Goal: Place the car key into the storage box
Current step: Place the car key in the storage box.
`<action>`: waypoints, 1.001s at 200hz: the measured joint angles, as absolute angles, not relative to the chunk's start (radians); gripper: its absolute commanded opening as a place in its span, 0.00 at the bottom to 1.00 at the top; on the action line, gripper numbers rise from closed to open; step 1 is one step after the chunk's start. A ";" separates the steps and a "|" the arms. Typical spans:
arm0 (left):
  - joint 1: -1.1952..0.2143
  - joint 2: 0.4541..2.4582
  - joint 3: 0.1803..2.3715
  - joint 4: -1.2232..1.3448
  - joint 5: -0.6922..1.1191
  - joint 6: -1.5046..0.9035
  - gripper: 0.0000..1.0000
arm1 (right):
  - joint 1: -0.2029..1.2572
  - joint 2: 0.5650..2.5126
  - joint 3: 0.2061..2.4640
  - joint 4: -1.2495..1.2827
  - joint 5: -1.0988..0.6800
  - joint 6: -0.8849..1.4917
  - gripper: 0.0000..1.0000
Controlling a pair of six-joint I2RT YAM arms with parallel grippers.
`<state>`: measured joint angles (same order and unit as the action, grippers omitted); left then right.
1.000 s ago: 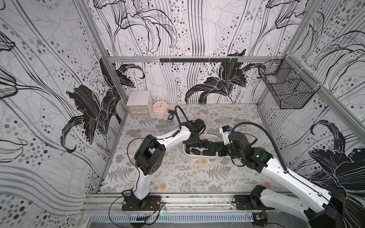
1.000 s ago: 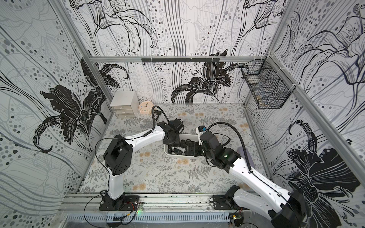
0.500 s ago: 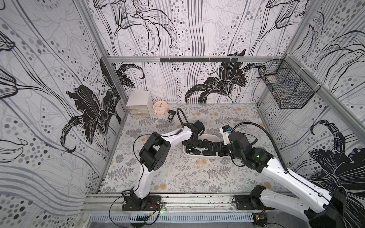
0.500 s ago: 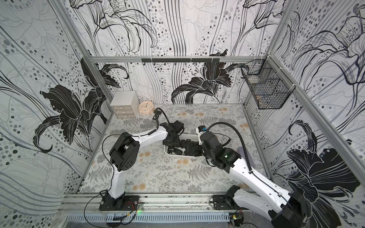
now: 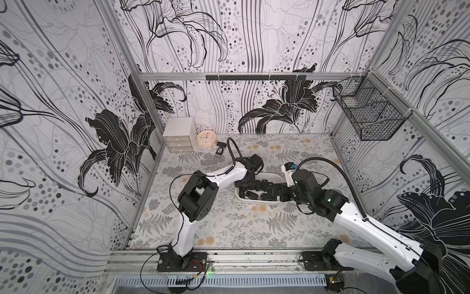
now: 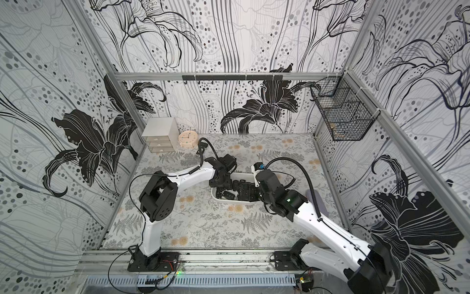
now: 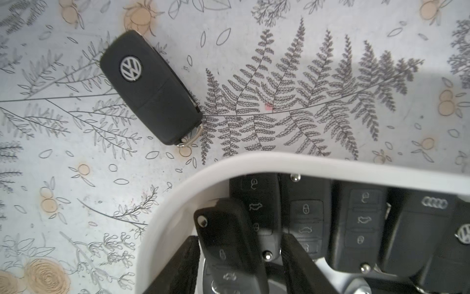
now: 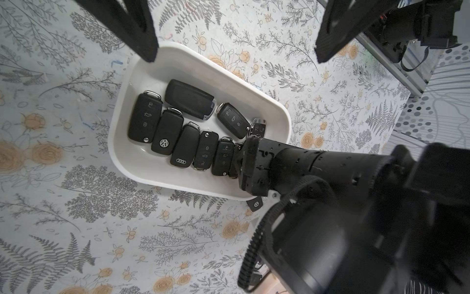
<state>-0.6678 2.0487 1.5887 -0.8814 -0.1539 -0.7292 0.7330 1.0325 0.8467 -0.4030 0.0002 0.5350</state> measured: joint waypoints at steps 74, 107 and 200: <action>-0.631 1.929 1.636 -0.910 -0.160 -0.727 0.59 | 0.733 1.094 0.876 -0.395 -0.004 0.534 1.00; -0.616 1.929 1.637 -0.911 -0.155 -0.725 0.49 | 0.733 1.106 0.888 -0.389 -0.004 0.533 1.00; -0.635 1.967 1.560 -0.860 -0.102 -0.761 0.33 | 0.733 1.114 0.889 -0.384 -0.004 0.530 1.00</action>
<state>-0.6353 1.9671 1.5600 -0.8597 -0.1017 -0.7609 0.7330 1.1137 0.8894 -0.3843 -0.0036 0.5301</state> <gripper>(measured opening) 0.332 0.999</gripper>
